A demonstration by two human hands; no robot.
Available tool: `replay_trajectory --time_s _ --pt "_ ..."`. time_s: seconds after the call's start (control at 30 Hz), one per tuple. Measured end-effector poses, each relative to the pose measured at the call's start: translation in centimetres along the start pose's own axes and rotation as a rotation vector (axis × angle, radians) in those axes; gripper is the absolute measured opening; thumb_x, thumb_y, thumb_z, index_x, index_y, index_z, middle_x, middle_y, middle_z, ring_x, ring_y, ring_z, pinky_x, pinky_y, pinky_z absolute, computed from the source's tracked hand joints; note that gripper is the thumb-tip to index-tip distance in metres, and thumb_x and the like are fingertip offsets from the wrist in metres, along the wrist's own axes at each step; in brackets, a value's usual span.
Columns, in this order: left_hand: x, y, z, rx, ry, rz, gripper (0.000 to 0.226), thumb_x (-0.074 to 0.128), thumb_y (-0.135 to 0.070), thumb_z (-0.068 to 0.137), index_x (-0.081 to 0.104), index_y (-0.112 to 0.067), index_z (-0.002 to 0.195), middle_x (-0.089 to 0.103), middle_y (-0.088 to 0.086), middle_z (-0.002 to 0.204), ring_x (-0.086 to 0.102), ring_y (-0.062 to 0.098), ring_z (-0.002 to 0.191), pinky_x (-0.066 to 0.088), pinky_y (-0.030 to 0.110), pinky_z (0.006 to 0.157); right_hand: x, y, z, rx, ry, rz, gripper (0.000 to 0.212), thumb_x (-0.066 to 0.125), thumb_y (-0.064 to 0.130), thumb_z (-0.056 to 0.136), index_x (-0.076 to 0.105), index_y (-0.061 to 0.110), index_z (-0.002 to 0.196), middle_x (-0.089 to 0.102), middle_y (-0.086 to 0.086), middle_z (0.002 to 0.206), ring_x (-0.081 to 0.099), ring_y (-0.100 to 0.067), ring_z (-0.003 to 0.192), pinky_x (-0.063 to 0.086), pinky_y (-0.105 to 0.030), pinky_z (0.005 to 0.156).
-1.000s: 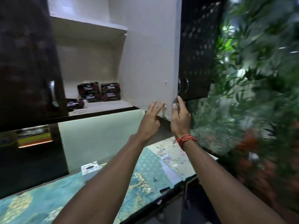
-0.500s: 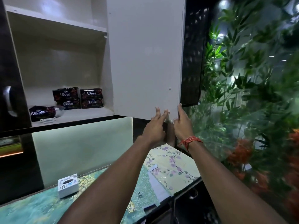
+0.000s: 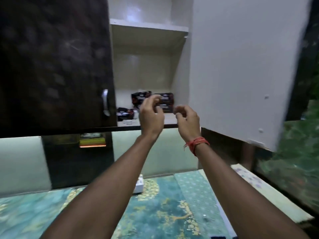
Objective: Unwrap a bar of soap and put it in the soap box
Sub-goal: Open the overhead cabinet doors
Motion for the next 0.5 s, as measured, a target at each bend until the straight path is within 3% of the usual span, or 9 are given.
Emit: replay_trajectory --time_s 0.1,0.17,0.23,0.3,0.4,0.5 --pt "-8.7 4.6 3.0 0.008 -0.249 0.147 0.033 0.053 -0.001 0.084 0.066 -0.015 0.111 0.064 0.006 0.114 0.059 0.021 0.107 0.051 0.032 0.092 9.7 0.9 1.2 0.057 0.148 0.135 0.028 0.048 0.001 0.088 0.066 0.009 0.109 0.069 -0.006 0.103 0.065 -0.023 0.100 0.055 -0.043 0.090" --pt "-12.4 7.7 4.6 -0.069 -0.280 0.240 0.033 0.057 -0.005 0.086 0.062 -0.019 0.116 0.057 0.003 0.123 0.053 0.019 0.113 0.047 0.028 0.093 15.2 2.1 1.8 0.077 0.217 0.184 0.030 0.047 0.001 0.092 0.063 0.006 0.117 0.068 -0.010 0.113 0.064 -0.022 0.105 0.052 -0.035 0.093" --pt "-14.2 10.7 6.3 -0.183 -0.207 0.288 0.034 0.059 -0.012 0.090 0.057 -0.022 0.122 0.056 0.000 0.125 0.055 0.020 0.113 0.051 0.035 0.093 19.8 3.1 2.2 0.110 0.282 0.189 0.032 0.046 0.004 0.096 0.058 0.006 0.125 0.063 -0.012 0.124 0.059 -0.022 0.113 0.045 -0.026 0.094" --pt "-14.4 13.0 7.7 -0.266 -0.062 0.293 0.035 0.056 -0.016 0.095 0.054 -0.022 0.129 0.062 0.002 0.122 0.062 0.019 0.104 0.055 0.038 0.088 23.3 3.2 2.7 0.168 0.325 0.182 0.032 0.045 0.009 0.096 0.056 0.006 0.126 0.060 -0.014 0.129 0.056 -0.027 0.118 0.045 -0.034 0.101" --pt "-13.0 14.9 8.0 -0.316 0.152 0.261 0.033 0.051 -0.017 0.100 0.056 -0.019 0.133 0.068 0.003 0.119 0.062 0.010 0.093 0.051 0.022 0.070 26.7 2.6 3.4 0.249 0.391 0.221 0.029 0.044 0.014 0.092 0.062 0.004 0.113 0.066 -0.019 0.114 0.062 -0.035 0.108 0.049 -0.049 0.097" --pt "-12.7 15.4 7.9 -0.331 0.159 0.238 0.029 0.049 -0.017 0.101 0.058 -0.020 0.128 0.067 0.004 0.117 0.062 0.011 0.097 0.048 0.019 0.067 27.8 1.7 3.9 0.301 0.375 0.297 0.035 0.044 0.023 0.087 0.066 0.009 0.110 0.069 -0.015 0.107 0.064 -0.033 0.104 0.051 -0.049 0.095"
Point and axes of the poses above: each hand's wrist, its own z-axis towards the middle knuckle, its own x-axis out of the palm, y = z × x, the point moved 8 cm from there along z, towards the middle knuckle
